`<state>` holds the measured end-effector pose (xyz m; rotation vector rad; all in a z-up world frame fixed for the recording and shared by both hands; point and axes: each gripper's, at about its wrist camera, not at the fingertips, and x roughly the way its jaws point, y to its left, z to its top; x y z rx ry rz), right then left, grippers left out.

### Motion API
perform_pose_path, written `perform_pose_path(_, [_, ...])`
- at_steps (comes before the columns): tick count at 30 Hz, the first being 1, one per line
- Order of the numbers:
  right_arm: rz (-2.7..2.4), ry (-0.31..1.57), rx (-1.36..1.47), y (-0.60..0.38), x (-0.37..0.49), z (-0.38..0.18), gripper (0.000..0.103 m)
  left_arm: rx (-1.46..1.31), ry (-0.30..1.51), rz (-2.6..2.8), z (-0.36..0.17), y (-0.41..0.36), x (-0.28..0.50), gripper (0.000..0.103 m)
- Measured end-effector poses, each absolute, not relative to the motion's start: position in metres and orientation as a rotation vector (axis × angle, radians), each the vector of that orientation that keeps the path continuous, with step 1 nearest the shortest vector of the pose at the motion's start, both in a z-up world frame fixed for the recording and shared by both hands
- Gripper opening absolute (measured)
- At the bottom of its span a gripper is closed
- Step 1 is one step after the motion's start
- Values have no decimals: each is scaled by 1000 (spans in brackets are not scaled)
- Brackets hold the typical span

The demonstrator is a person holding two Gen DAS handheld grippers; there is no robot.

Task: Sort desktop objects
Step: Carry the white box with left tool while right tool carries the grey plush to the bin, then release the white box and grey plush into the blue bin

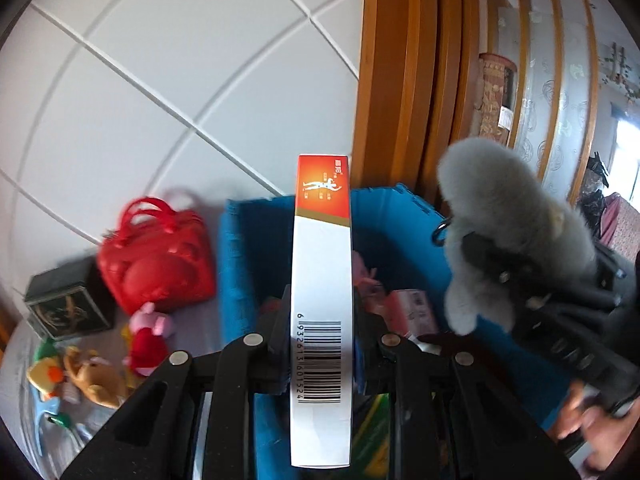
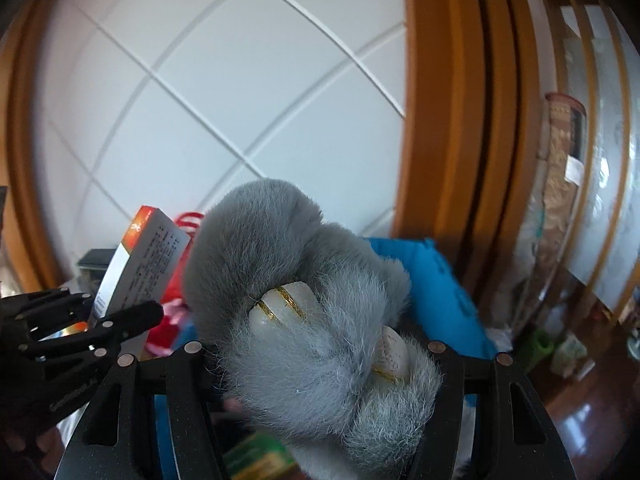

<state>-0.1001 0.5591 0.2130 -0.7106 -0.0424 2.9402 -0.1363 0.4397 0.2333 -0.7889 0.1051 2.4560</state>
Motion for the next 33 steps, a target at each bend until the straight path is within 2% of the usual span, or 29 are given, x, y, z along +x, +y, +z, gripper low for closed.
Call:
perform_pose_path(4, [2872,46,-826,602,-141,191,62,-890,142,2444,221,494,-168,22])
perform_pose_path(9, [2781,152,-941,638,-176,155,62,-1067,187,2435,178,533,-208,22])
perform_pose_path(13, [2736,202,-994,657,-198,120,62,-1083,317,2468,149,552,-221,22])
perform_pose_path(17, [2669,146,-1110,662,-210,98,62,-1045,569,2483,125,566,-217,22])
perform_pose_path(30, [2642,143,-1222,658,-210,84,65,-1198,484,2406,117,558,-231,23])
perform_pose_path(33, [2645,146,-1220,660,-209,84,67,-1208,505,2423,114,558,-235,26])
